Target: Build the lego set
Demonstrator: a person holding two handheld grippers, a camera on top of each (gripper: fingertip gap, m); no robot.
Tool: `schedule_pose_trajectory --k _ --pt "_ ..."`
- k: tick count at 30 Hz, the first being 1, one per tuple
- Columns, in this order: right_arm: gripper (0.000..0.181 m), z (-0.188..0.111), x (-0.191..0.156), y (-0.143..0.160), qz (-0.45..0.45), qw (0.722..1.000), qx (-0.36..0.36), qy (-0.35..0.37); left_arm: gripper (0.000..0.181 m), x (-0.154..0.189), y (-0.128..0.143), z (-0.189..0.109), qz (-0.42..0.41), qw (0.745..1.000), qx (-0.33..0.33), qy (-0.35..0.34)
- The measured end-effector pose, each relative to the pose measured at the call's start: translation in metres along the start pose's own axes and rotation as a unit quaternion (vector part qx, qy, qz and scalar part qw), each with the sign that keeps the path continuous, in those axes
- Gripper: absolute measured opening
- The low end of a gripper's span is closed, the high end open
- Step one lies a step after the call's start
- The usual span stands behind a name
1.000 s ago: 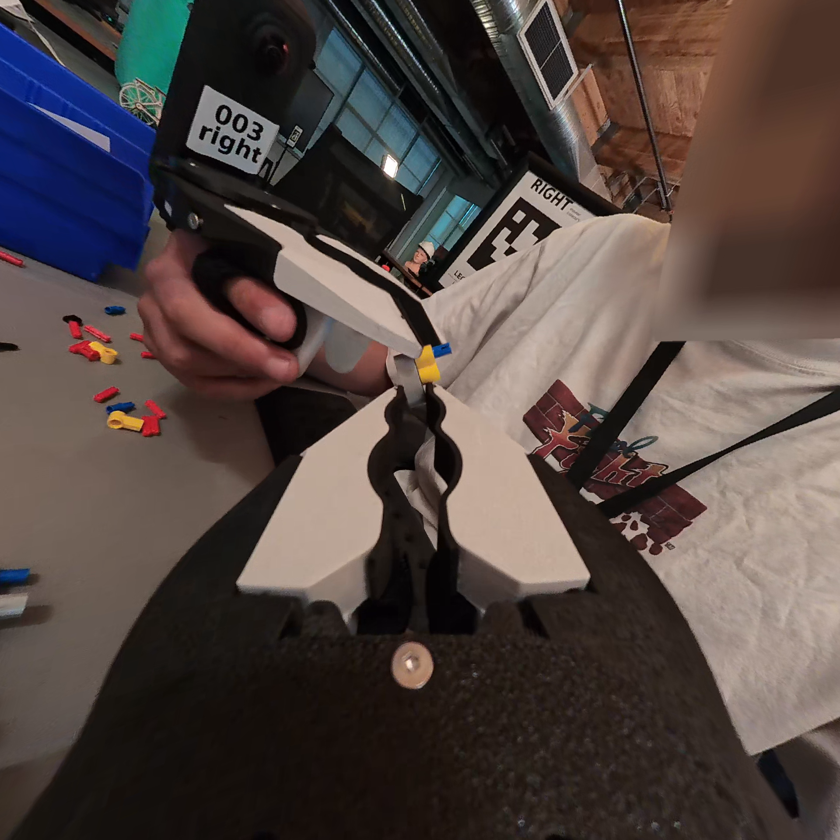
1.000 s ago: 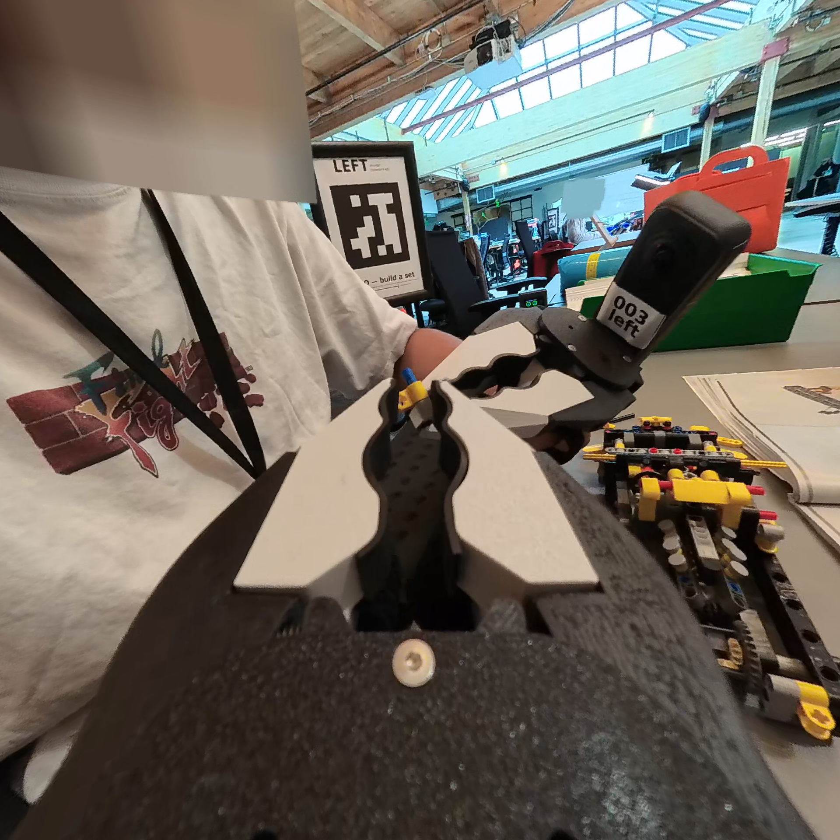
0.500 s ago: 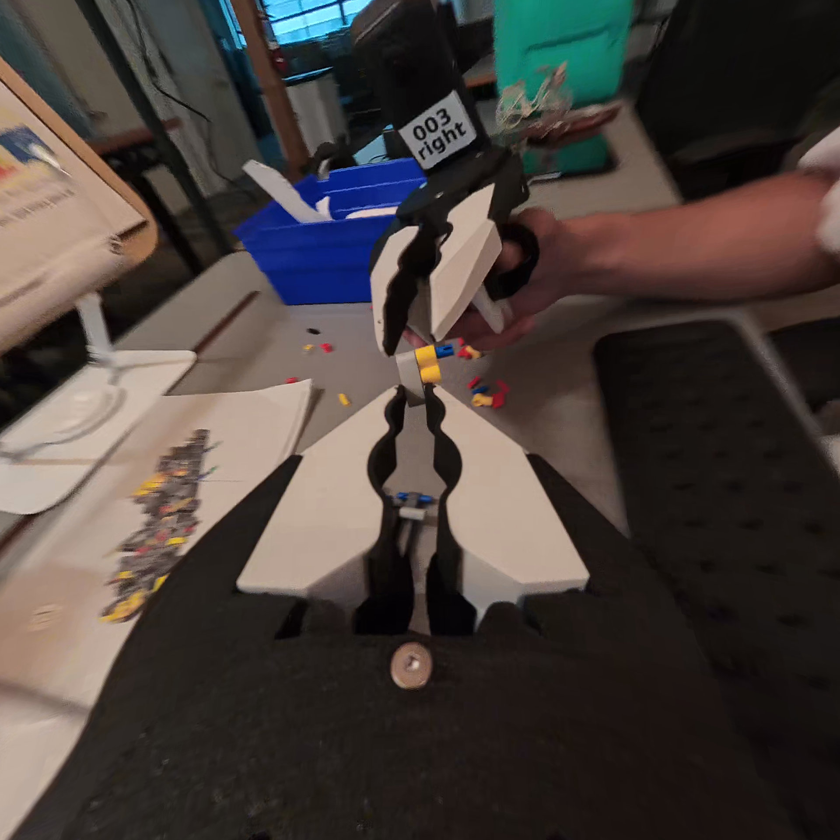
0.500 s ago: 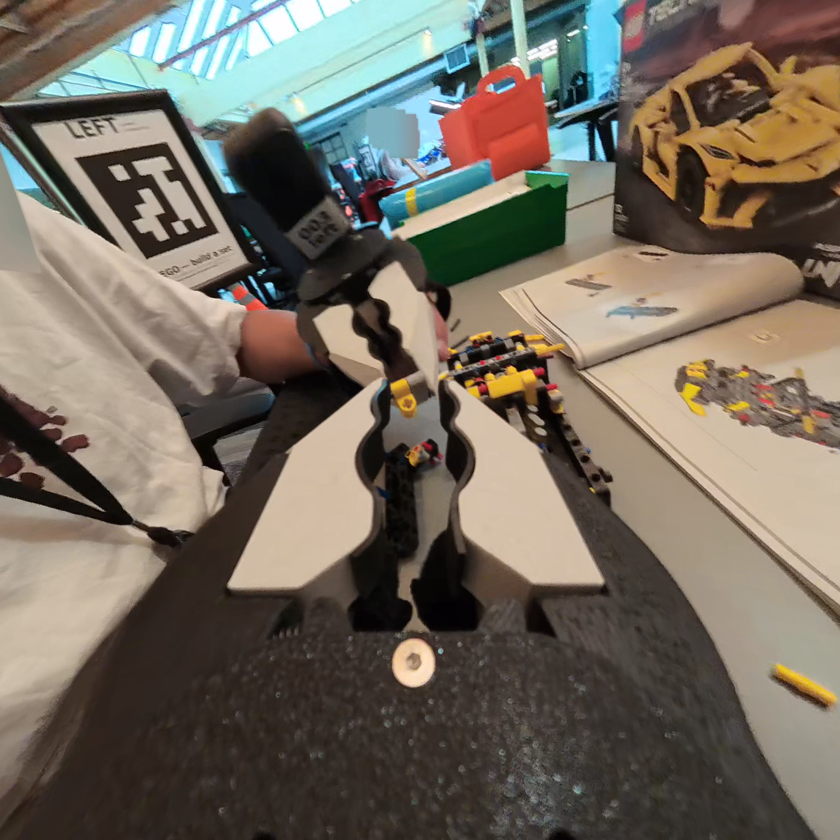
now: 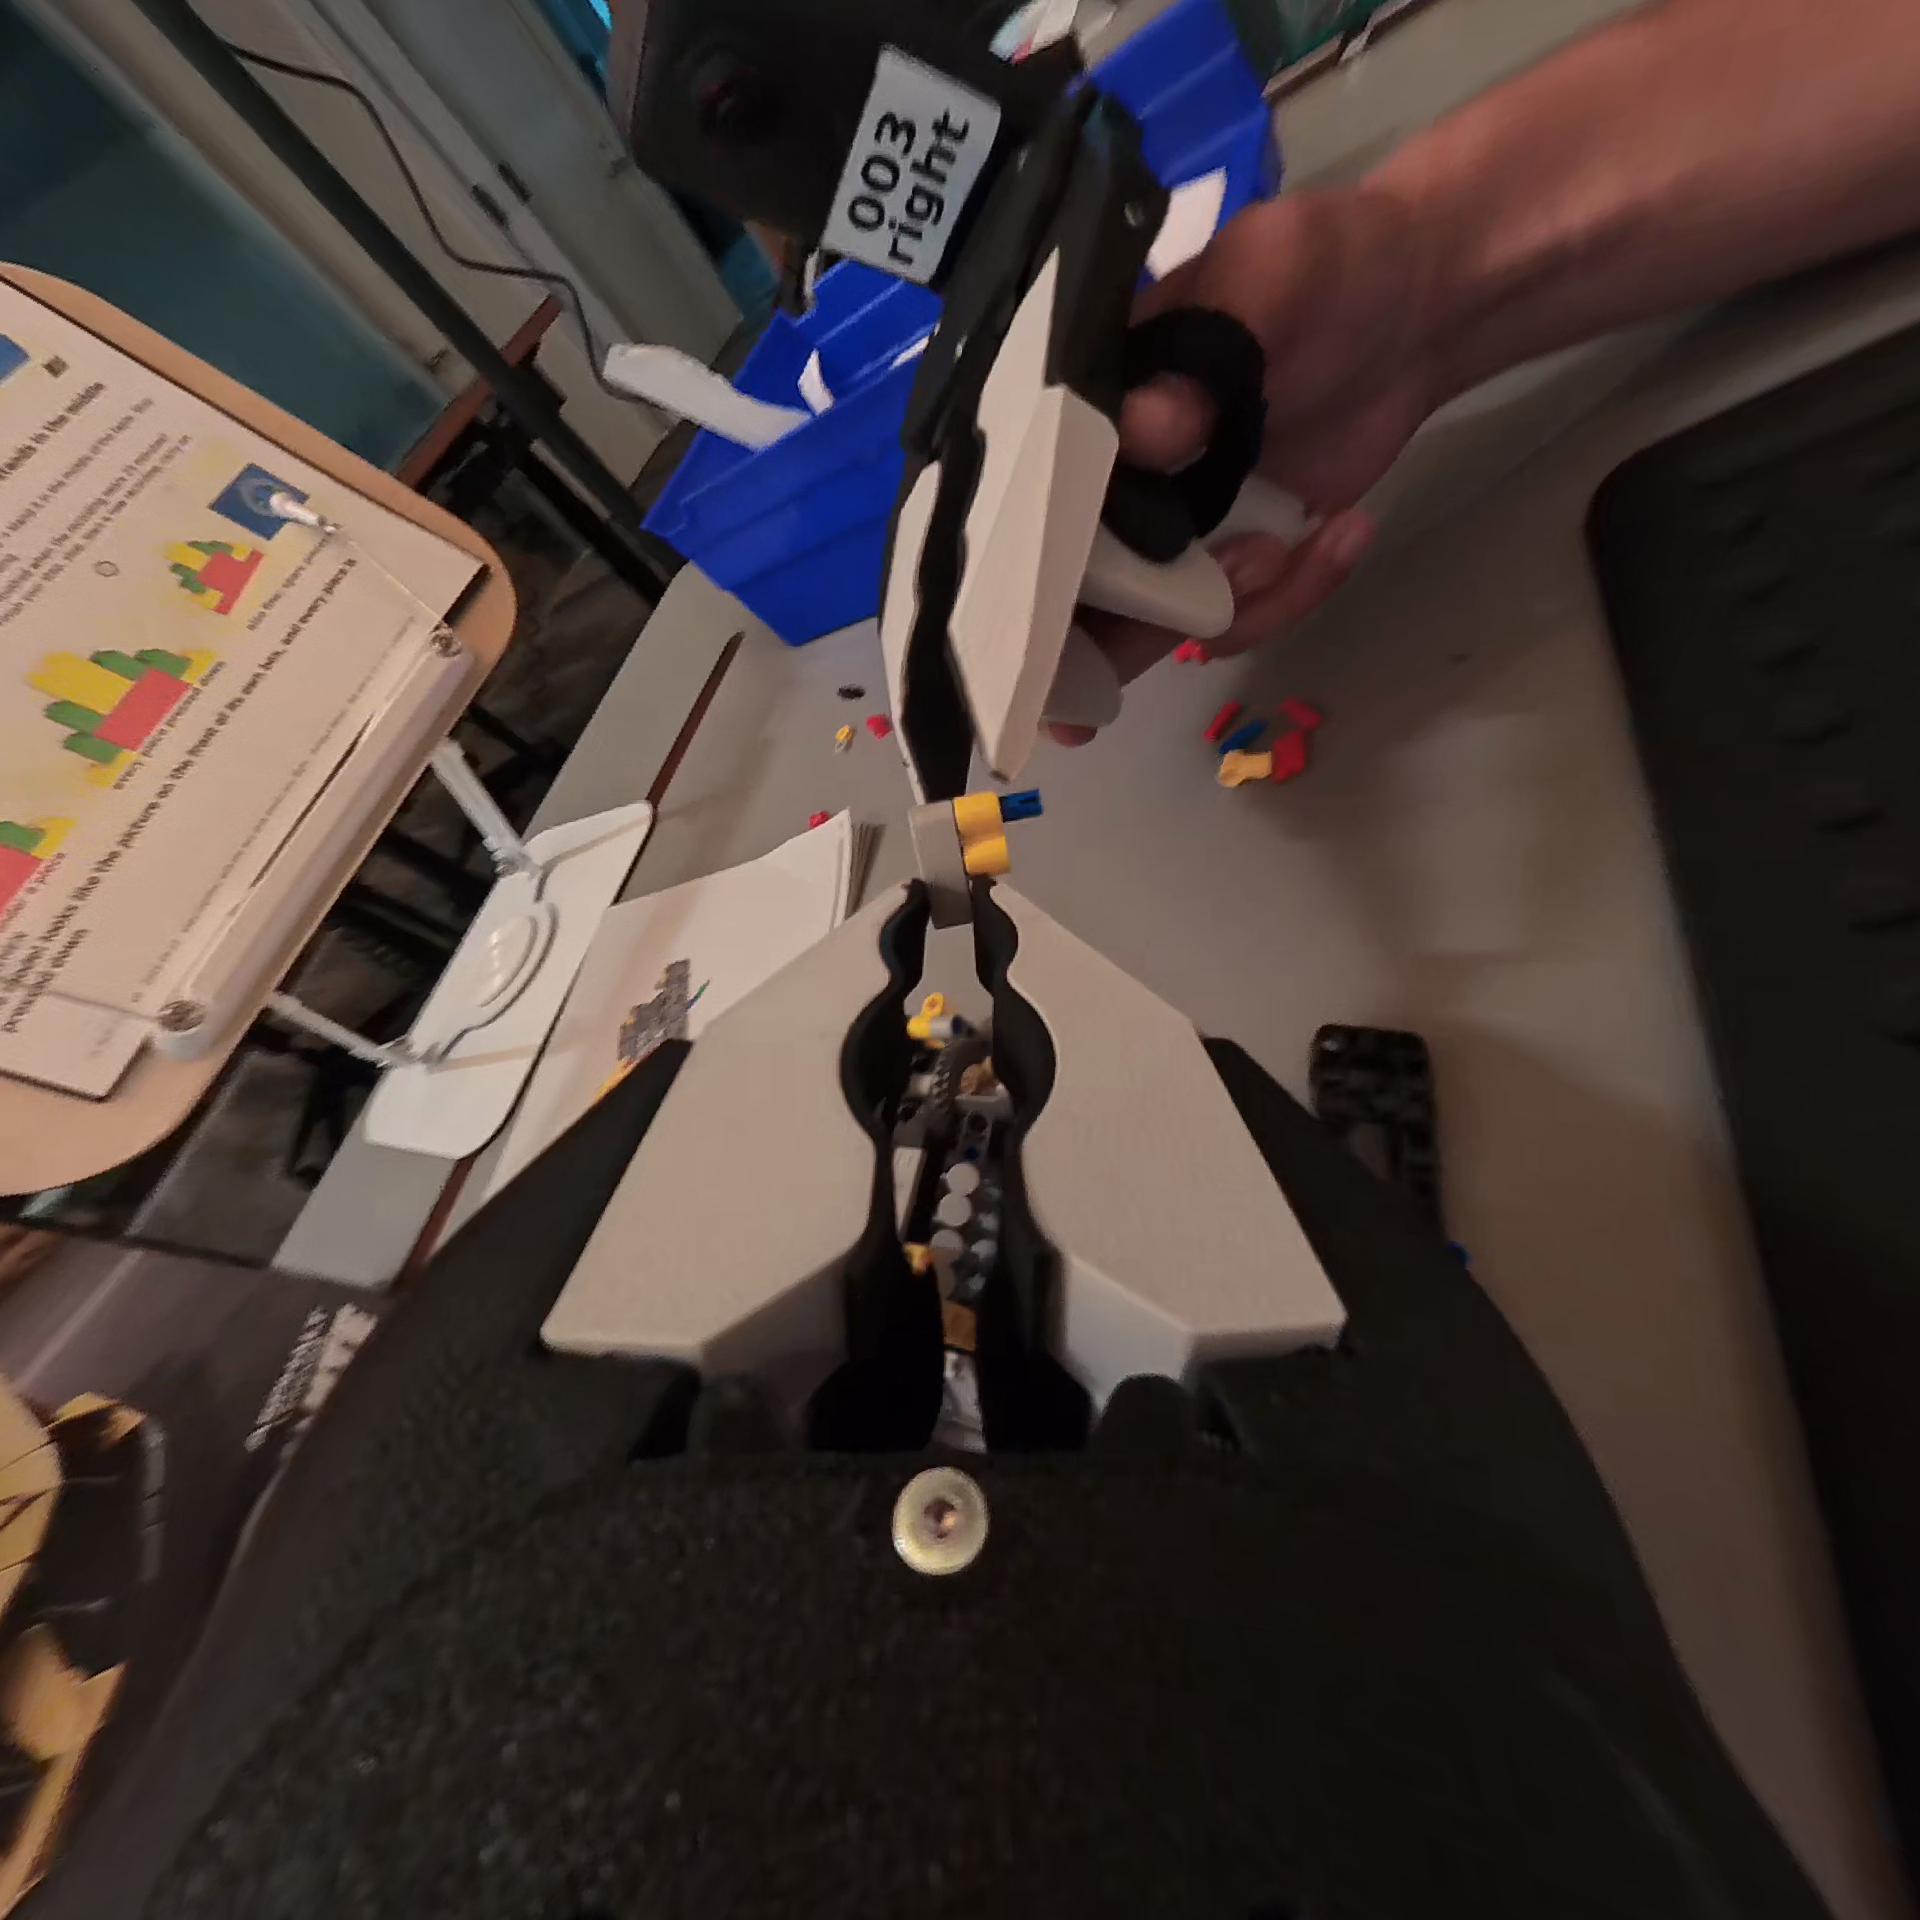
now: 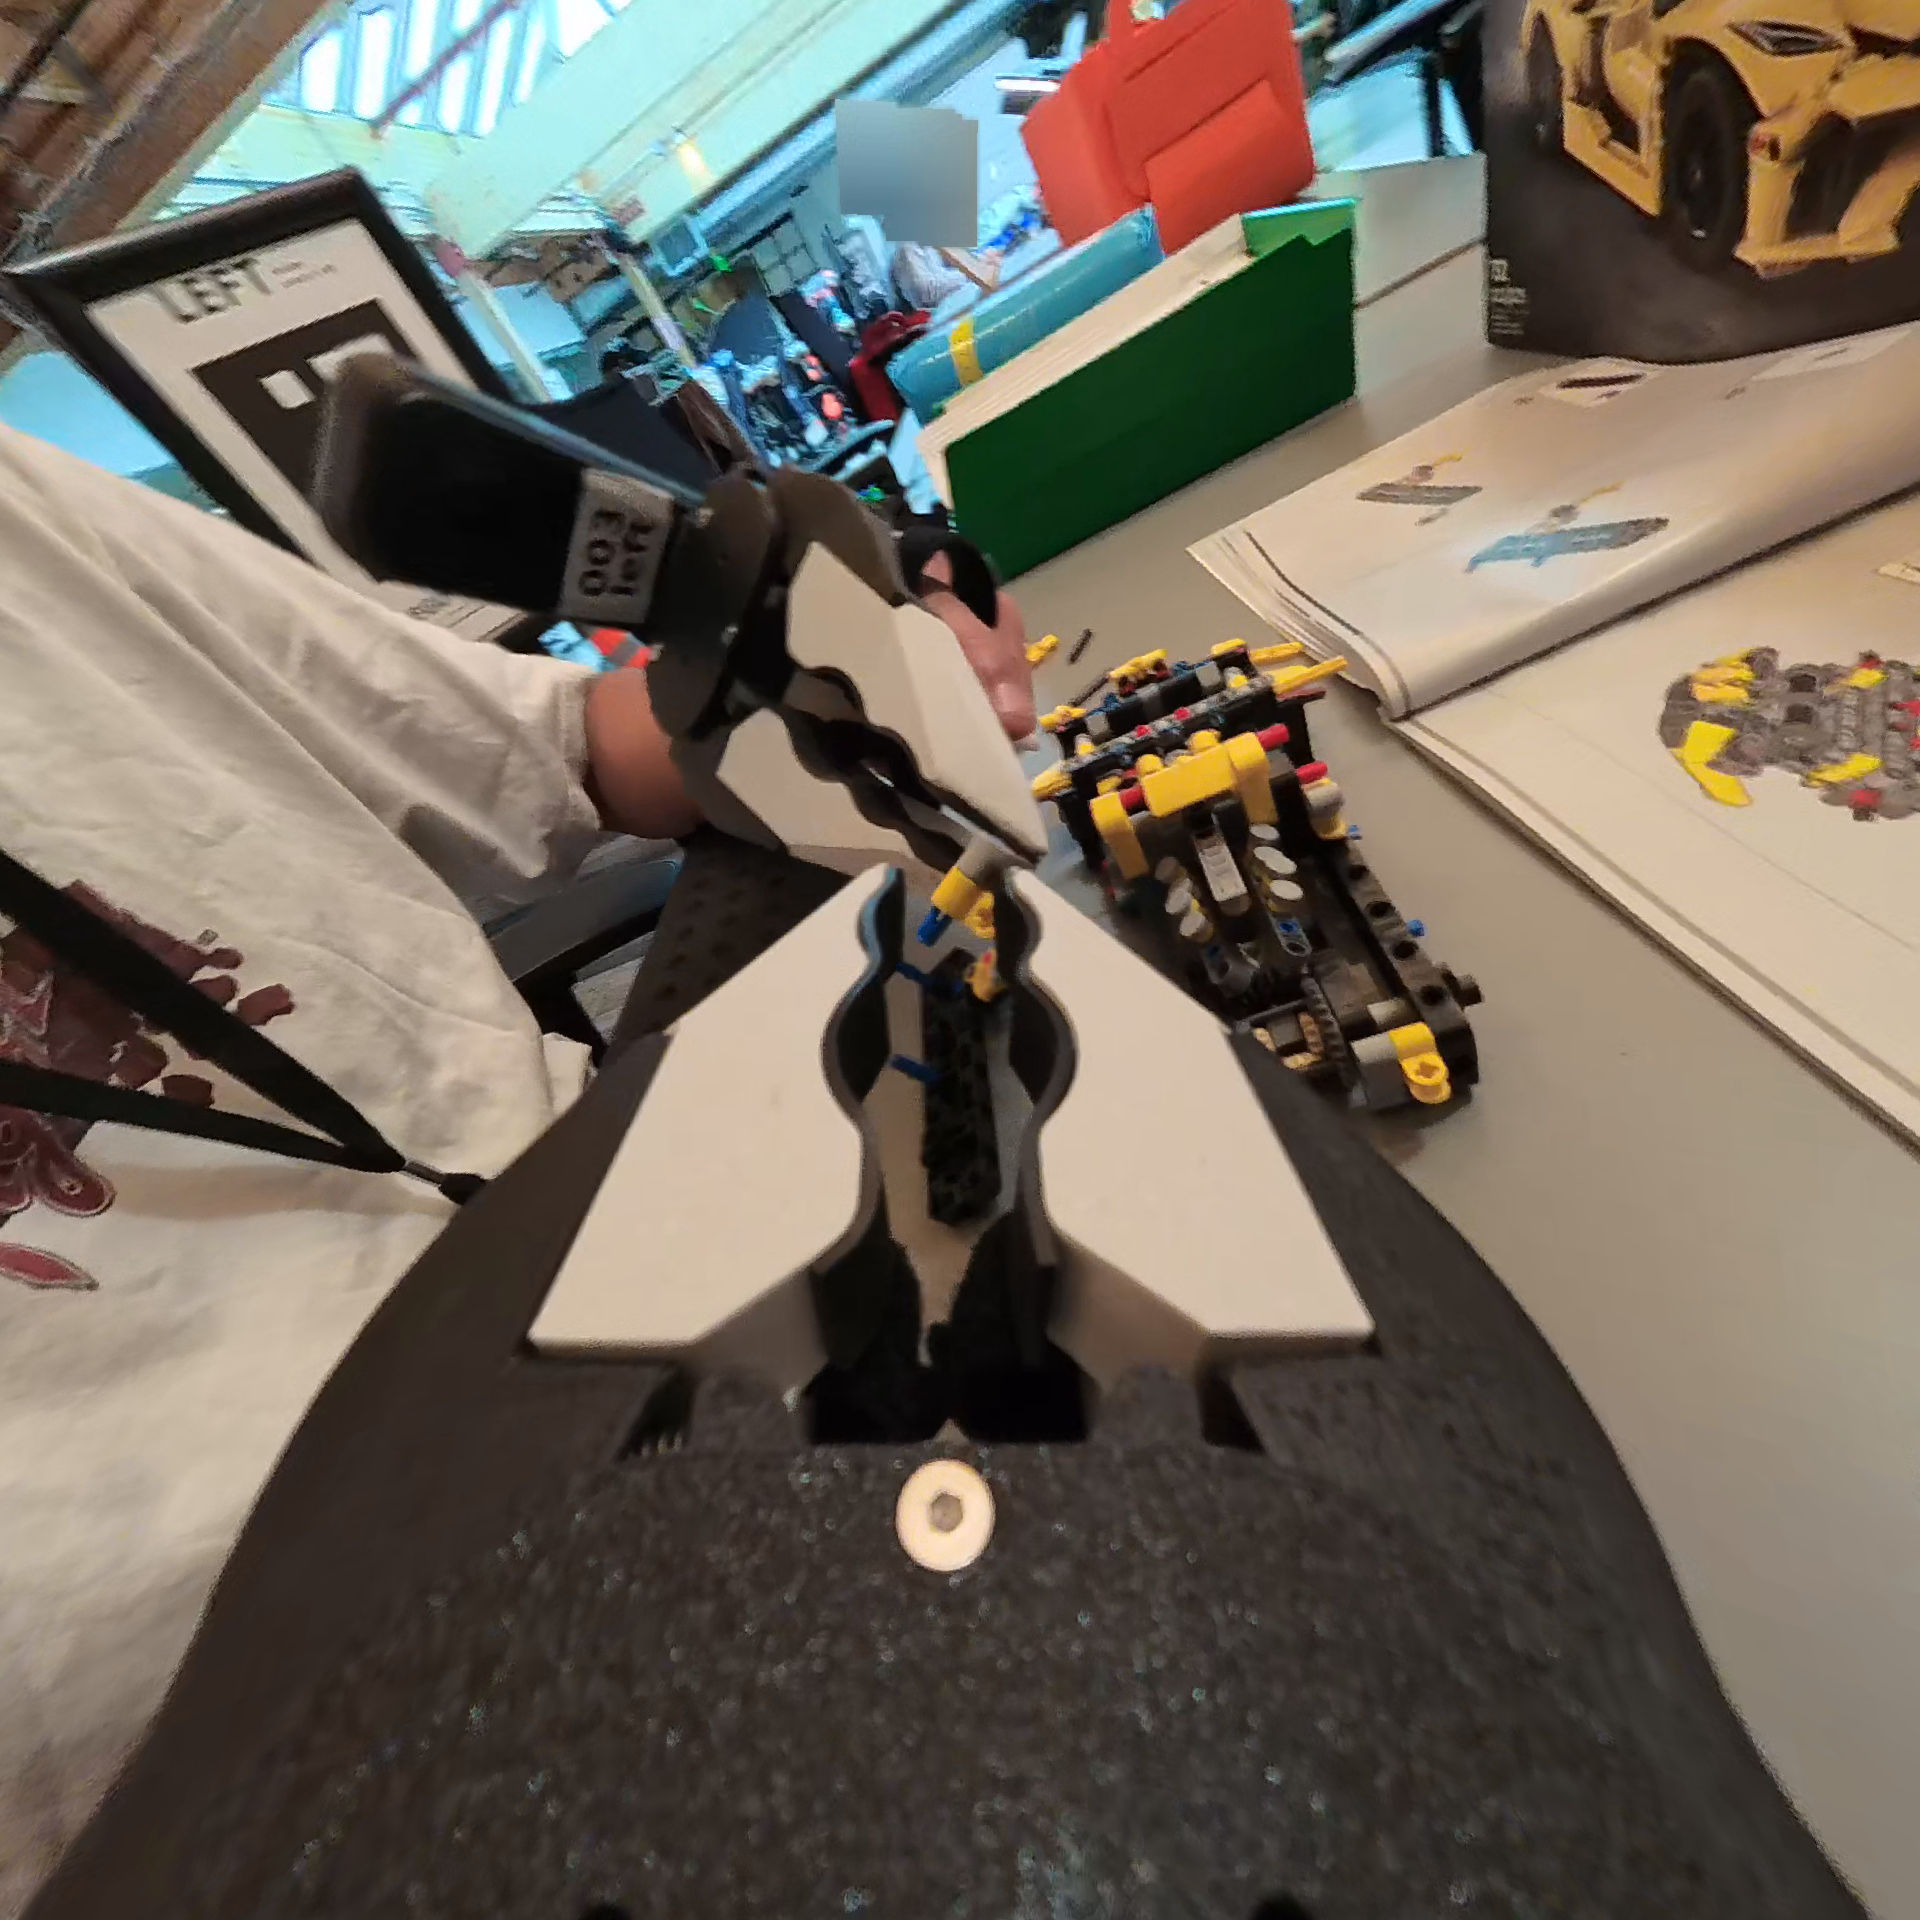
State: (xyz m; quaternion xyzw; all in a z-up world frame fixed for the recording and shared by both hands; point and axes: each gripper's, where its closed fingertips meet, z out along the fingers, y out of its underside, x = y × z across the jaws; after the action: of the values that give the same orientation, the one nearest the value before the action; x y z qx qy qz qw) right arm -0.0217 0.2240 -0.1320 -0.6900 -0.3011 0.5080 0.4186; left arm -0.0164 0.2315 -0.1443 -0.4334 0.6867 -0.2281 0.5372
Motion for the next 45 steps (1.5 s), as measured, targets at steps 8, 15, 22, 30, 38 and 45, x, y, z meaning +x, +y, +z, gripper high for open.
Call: schedule_pose_trajectory --k 8,15,22,30,38,45 --pt "0.006 0.003 0.026 0.006 0.049 0.987 -0.026 0.151 0.008 -0.008 0.02 0.009 -0.018 0.995 -0.082 -0.054" --pt "0.006 -0.023 0.034 0.043 0.117 0.934 -0.063 0.333 0.032 0.006 0.026 0.006 -0.138 0.986 -0.076 0.059" --pt "0.006 -0.005 0.049 0.067 0.161 0.915 -0.055 0.365 0.032 -0.029 0.029 -0.018 -0.283 0.952 -0.008 0.116" --pt "0.006 -0.023 0.068 0.037 0.109 0.904 0.046 0.412 0.032 -0.059 0.052 -0.028 -0.292 0.953 -0.003 0.08" --pt "0.006 -0.02 0.07 0.052 0.151 0.908 0.028 0.391 0.032 -0.058 0.048 -0.023 -0.339 0.933 0.021 0.115" --pt "0.006 -0.025 0.076 0.076 0.112 0.881 -0.078 0.453 0.041 -0.035 0.047 -0.025 -0.315 0.926 -0.031 0.207"
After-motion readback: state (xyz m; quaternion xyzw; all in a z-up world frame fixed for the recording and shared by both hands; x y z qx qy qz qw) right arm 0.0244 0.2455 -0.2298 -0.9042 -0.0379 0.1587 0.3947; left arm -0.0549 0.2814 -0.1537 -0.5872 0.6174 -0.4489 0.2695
